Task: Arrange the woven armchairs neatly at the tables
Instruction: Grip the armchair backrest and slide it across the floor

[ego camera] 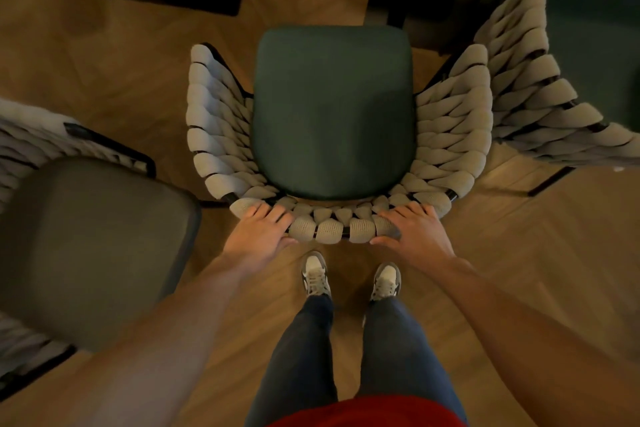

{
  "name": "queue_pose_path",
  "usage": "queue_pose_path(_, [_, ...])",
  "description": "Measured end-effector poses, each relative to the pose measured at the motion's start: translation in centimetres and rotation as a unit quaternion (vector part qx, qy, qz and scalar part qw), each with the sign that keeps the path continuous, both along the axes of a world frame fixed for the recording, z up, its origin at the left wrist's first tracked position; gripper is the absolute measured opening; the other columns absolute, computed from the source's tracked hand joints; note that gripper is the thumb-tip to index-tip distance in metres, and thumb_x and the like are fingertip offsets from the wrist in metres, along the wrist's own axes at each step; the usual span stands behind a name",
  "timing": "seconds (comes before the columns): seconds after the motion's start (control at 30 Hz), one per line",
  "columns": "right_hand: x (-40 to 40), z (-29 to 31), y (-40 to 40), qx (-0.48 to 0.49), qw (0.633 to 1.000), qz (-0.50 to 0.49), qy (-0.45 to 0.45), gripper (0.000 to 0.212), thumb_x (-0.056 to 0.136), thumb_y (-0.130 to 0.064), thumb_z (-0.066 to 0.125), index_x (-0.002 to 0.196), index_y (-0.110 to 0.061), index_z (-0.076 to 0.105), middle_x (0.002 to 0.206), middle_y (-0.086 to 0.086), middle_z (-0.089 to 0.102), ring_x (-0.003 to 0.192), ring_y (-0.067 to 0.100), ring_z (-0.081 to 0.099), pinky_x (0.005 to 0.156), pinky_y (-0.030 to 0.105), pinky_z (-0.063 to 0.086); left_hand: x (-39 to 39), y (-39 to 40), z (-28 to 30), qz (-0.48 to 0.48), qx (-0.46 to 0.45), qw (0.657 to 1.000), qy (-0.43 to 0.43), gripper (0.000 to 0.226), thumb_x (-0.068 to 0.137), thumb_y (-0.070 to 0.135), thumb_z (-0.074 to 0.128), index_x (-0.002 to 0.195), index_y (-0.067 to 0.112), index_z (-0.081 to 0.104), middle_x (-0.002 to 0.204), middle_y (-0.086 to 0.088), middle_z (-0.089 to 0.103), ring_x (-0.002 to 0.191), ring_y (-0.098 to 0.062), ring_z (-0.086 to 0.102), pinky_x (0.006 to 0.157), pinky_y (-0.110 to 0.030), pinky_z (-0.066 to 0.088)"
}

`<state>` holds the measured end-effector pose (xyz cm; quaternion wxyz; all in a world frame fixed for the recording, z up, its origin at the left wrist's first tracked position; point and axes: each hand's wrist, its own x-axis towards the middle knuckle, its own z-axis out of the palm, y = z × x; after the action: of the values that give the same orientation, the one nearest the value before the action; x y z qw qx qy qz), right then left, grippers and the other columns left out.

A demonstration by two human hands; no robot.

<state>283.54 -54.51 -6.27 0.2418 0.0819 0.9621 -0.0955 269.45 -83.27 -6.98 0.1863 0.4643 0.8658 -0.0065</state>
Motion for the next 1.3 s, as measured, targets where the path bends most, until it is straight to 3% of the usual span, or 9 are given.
queue_pose_path(0.2, [-3.1,0.2,0.1,-0.017,0.999,-0.051,-0.003,0.069,0.088,-0.073,0.039,0.144,-0.032,0.045,0.139,-0.009,0.053,0.13,0.014,0.041,0.108,0.033,0.024,-5.4,1.6,-0.1,-0.029,-0.016,0.999,-0.004,0.045,0.092,0.049,0.059,0.123,0.017,0.061,0.122,-0.003,0.061,0.113,-0.027,0.057,0.105,-0.042,0.041])
queue_pose_path(0.5, [-6.7,0.4,1.9,-0.014,0.995,-0.098,-0.002,0.064,0.09,-0.07,0.042,0.143,-0.033,0.045,0.139,-0.009,0.052,0.13,0.014,0.04,0.109,0.033,0.023,-10.7,5.1,0.2,-0.047,-0.029,0.998,-0.018,0.049,0.097,0.052,0.049,0.135,0.022,0.052,0.136,0.001,0.053,0.127,-0.023,0.047,0.114,-0.038,0.028])
queue_pose_path(1.3, [-19.1,-0.5,9.8,-0.049,0.987,-0.15,0.02,0.059,0.09,-0.065,0.05,0.141,-0.036,0.045,0.138,-0.012,0.052,0.13,0.014,0.038,0.113,0.035,0.021,-24.6,14.1,1.0,-0.063,-0.043,0.997,-0.033,0.049,0.095,0.05,0.054,0.134,0.021,0.054,0.132,0.002,0.057,0.125,-0.021,0.051,0.111,-0.038,0.033])
